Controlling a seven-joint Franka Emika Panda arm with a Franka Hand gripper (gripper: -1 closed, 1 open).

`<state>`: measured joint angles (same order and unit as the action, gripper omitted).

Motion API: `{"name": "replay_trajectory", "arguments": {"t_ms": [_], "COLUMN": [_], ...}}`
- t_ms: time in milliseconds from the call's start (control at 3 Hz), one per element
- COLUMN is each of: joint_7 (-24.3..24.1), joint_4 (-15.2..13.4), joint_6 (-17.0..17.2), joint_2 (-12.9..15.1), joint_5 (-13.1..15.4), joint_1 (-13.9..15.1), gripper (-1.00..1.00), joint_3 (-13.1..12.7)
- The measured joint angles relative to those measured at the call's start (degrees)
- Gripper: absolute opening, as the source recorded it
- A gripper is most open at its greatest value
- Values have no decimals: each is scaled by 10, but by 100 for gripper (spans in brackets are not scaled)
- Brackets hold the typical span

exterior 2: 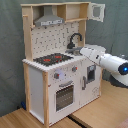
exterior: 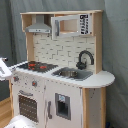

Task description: Play with the kitchen

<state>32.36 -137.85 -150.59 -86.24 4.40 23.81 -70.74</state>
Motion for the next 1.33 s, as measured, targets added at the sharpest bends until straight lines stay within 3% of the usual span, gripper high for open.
{"name": "replay_trajectory", "arguments": {"t_ms": [333,667,1333], "joint_7": [55,99,123], "joint_4": [4,10,45], "joint_6": [1,27,98], "joint_2": [5,1,-2], "joint_5": [0,9,72], "joint_1": [1,-1,-2], "gripper": [100,100,100], "joint_3": [-17,8,90]}}
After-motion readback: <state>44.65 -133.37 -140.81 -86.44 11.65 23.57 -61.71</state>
